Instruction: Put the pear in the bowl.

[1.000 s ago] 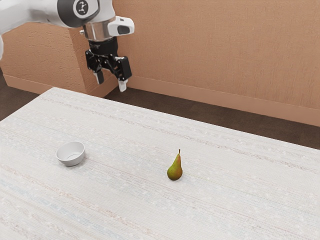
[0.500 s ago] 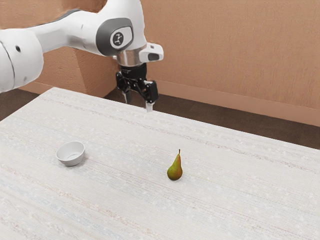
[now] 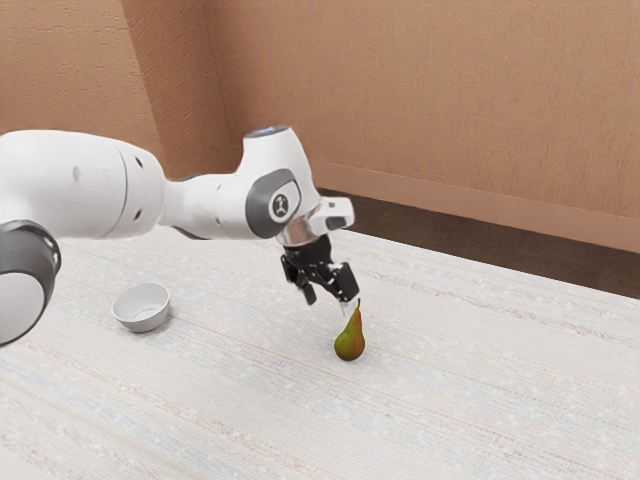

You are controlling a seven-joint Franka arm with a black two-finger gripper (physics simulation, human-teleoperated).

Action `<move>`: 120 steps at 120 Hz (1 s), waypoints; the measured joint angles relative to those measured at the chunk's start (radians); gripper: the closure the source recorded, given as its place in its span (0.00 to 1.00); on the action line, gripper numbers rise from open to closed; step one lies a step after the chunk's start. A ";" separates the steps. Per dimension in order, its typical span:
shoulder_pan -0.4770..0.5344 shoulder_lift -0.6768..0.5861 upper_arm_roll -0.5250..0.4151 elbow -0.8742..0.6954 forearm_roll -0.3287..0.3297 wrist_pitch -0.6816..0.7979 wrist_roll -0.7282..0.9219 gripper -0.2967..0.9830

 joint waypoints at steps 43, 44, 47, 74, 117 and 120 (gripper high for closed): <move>-0.003 0.012 -0.047 -0.079 -0.005 0.149 0.172 0.23; -0.003 0.013 -0.047 -0.080 -0.007 0.151 0.175 0.23; -0.003 0.019 -0.047 -0.083 -0.013 0.158 0.181 0.23; -0.006 0.073 -0.059 -0.086 -0.024 0.210 0.230 0.23; -0.005 0.114 -0.075 -0.076 -0.025 0.281 0.280 0.23; -0.005 0.115 -0.075 -0.076 -0.025 0.284 0.282 0.23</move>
